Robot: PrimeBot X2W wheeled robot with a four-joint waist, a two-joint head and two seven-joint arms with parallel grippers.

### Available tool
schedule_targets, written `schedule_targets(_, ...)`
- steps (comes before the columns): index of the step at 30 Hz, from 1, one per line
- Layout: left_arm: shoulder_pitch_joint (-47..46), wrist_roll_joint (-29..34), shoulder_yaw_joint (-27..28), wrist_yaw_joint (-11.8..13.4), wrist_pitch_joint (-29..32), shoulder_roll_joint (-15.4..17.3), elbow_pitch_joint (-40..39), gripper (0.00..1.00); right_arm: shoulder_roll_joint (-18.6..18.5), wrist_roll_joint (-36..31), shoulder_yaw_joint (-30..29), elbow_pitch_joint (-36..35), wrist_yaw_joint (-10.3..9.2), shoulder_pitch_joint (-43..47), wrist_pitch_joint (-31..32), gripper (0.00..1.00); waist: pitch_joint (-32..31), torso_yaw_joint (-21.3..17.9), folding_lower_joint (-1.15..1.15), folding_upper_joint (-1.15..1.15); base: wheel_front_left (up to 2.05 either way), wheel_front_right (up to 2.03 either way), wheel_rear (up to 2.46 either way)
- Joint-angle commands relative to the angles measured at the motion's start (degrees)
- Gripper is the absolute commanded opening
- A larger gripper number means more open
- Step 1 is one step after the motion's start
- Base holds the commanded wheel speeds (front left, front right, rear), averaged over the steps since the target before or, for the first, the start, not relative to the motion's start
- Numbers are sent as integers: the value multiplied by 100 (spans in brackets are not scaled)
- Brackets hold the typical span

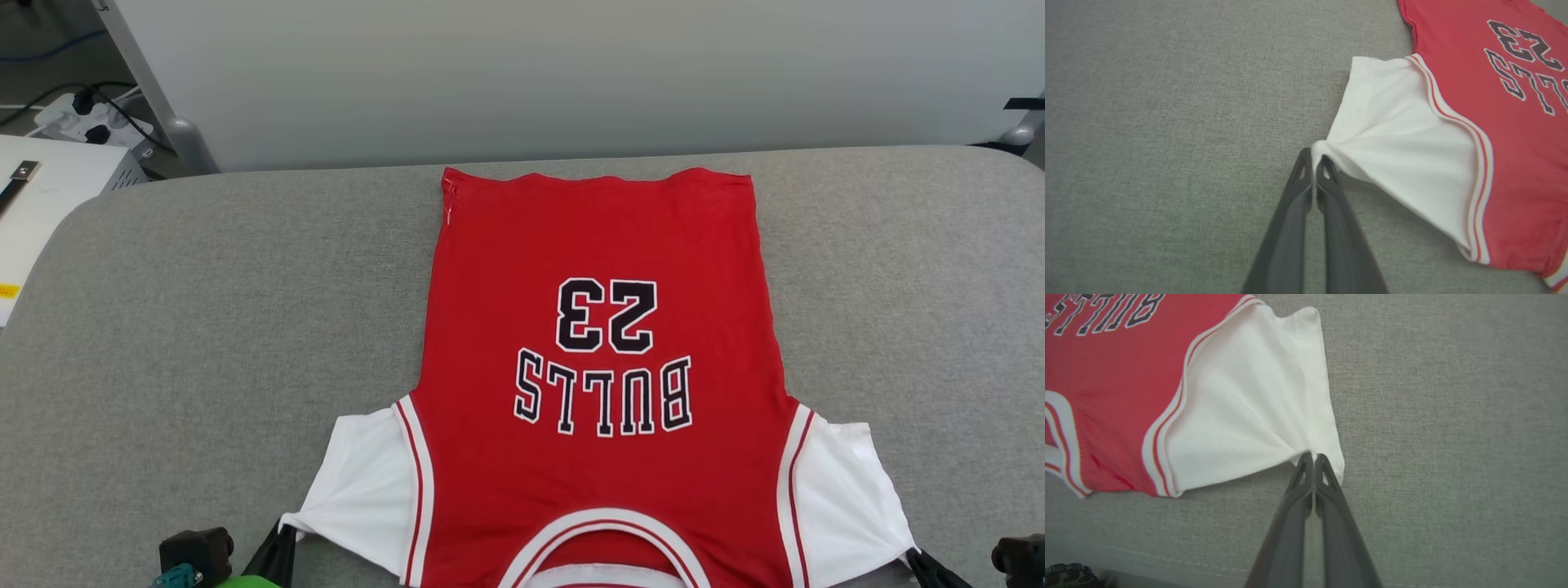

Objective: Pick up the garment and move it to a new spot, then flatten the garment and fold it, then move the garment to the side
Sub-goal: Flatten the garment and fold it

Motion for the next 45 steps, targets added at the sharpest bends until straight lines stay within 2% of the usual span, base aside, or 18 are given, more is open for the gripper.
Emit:
schedule_targets(1,18,96,29,7,-34,-18,-19,0,1,-61,-55,-93,-10,35,49,100,8,13,1,0,0,0,0)
schedule_targets(7,-110,274,234,-19,-34,-155,-276,0,-106,-295,-258,-680,-10,-250,19,100,151,40,1,0,0,0,0)
schedule_targets(13,-214,531,438,69,-34,-282,-612,0,-362,-510,-629,-1390,-10,-1042,52,100,457,155,1,0,0,0,0)
schedule_targets(18,-418,802,536,123,-34,-390,-957,0,-600,-418,-875,-1682,-10,-2202,380,100,942,373,1,0,0,0,0)
schedule_targets(23,-596,1063,643,162,-34,-522,-1305,0,-822,-300,-838,-1489,-10,-3620,861,100,1518,602,1,0,0,0,0)
schedule_targets(27,-717,1284,754,158,-34,-661,-1639,0,-1030,-148,-592,-890,-10,-4807,1647,100,1970,830,1,0,0,0,0)
schedule_targets(33,-808,1587,874,79,-34,-897,-2077,0,-1242,500,29,251,-10,-6326,3739,100,2581,1115,1,0,0,0,0)
schedule_targets(37,-924,1752,900,-16,-34,-1083,-2244,0,-1296,690,238,801,-10,-7041,4902,100,2919,1317,1,0,0,0,0)
schedule_targets(41,-1024,1920,920,-113,-34,-1251,-2401,0,-1300,563,339,1183,-10,-7530,5509,100,3186,1492,1,0,0,0,0)
schedule_targets(45,-1064,2080,946,-221,-34,-1388,-2499,0,-1225,382,410,1440,-10,-7829,5717,100,3403,1611,1,0,0,0,0)
